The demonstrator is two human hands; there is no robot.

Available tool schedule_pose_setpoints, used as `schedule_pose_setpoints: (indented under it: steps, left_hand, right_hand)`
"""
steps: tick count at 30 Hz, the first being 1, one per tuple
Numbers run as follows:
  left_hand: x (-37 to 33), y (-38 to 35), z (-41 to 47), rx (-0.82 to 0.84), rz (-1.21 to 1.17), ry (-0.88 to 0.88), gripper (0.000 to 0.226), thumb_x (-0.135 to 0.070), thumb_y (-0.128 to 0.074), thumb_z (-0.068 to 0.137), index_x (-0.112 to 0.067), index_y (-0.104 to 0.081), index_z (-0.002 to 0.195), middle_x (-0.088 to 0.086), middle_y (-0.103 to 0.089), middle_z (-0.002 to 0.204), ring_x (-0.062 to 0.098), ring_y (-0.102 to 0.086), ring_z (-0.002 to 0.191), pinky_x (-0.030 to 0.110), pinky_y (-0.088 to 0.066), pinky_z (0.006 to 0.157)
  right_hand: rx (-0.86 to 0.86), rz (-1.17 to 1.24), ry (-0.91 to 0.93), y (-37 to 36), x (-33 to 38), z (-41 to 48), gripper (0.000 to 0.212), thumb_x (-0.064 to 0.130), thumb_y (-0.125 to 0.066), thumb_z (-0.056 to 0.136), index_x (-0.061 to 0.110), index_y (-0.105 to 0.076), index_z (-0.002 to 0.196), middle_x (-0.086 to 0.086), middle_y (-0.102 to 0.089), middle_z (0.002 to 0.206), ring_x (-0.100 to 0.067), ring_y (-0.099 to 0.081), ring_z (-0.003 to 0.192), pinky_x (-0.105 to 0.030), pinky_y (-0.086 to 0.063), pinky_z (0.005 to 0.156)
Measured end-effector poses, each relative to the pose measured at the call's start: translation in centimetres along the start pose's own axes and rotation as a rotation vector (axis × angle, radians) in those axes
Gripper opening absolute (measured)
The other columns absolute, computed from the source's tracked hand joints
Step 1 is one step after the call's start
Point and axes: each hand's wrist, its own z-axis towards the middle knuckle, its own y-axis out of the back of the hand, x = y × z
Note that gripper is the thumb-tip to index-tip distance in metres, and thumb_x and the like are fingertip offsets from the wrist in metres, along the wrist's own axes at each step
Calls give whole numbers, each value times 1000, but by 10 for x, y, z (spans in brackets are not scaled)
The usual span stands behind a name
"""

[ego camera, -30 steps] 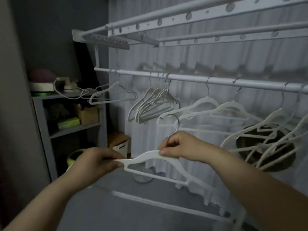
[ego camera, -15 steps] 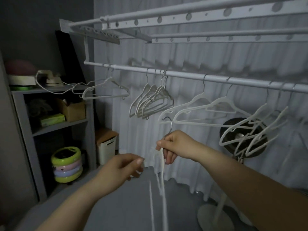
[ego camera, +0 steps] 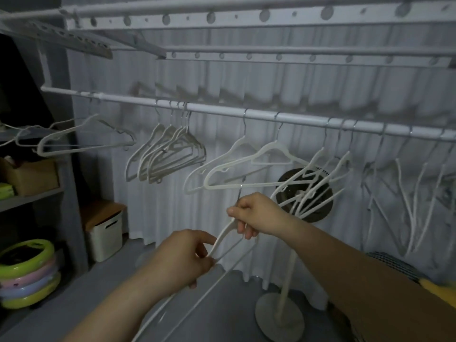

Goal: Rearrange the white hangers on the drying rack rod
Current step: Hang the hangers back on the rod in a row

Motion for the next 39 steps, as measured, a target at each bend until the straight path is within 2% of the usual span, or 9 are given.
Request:
schedule_pose_setpoints:
  steps: [4, 8, 11, 16, 19, 22, 26, 33, 39]
  left_hand:
    - [-3, -1, 31, -23, 100, -24, 30, -28, -65, 78, -53, -49, 74, -15, -60, 63, -2, -56, 54, 22, -50, 66]
    - [-10, 4, 64, -80, 104, -30, 25, -27, -65, 79, -49, -57, 88, -12, -60, 64, 1, -56, 59, 18, -45, 61]
    - [-22, 6, 87, -108, 142, -46, 24, -26, -63, 80, -48, -59, 90, -16, -60, 73, -1, -56, 66, 10, -40, 57]
    - [-45, -2, 126, -135, 149, -83, 30, -24, -62, 81, -52, -55, 81, -17, -61, 72, -2, -56, 63, 8, -44, 59]
    - [-63, -11, 152, -148, 100, -112, 29, -19, -64, 80, -48, -60, 80, -13, -64, 65, -1, -59, 61, 17, -48, 67]
    - [-81, -17, 176, -194, 55, -154, 23, -18, -66, 78, -40, -65, 84, -12, -63, 62, -4, -57, 58, 15, -46, 65]
    - [-94, -21, 200, -287, -26, -195, 24, -14, -68, 76, -32, -67, 92, -10, -61, 63, 0, -57, 54, 14, -43, 61]
    - [-110, -31, 232, -347, -46, -233, 27, -12, -67, 76, -24, -68, 100, -14, -57, 59, -6, -56, 52, 1, -39, 55]
    - [-119, -35, 257, -240, -59, -307, 25, -9, -66, 74, -29, -70, 89, -12, -57, 59, 5, -55, 58, 23, -46, 69]
  right_hand:
    - [-116, -243, 22, 41, -15, 10, 30, 51, -55, 82, 22, -64, 80, 5, -57, 53, -2, -49, 36, -16, -38, 43]
    - [-463, -556, 141, 85, -26, 32, 28, 40, -49, 89, 20, -67, 85, 0, -67, 86, -18, -56, 88, -26, -38, 70]
    - [-414, -823, 208, 113, -43, 53, 31, 29, -42, 93, 18, -64, 110, -3, -59, 121, -24, -41, 117, -31, -28, 96]
    - [-301, -924, 122, 142, -81, 69, 33, 35, -40, 93, 23, -62, 115, -2, -40, 143, -23, -17, 137, -36, -4, 109]
    - [-339, -986, 119, 163, -95, 68, 46, 40, -46, 90, 23, -43, 133, -4, -6, 156, -25, 3, 142, -41, 8, 113]
    - [-498, -1003, 156, 187, -100, 67, 67, 41, -51, 87, 23, -20, 143, -7, 7, 156, -25, 9, 142, -39, 15, 110]
    - [-677, -1038, 211, 214, -99, 72, 69, 36, -49, 88, 19, -15, 144, -5, -3, 156, -22, 0, 142, -38, 15, 108]
    - [-691, -1003, 179, 224, -102, 83, 67, 35, -49, 87, 17, -16, 144, -3, -13, 154, -23, -5, 141, -43, 7, 112]
    - [-713, -977, 215, 226, -93, 83, 66, 30, -47, 89, 19, -13, 145, -2, -13, 154, -21, -9, 141, -40, 5, 112]
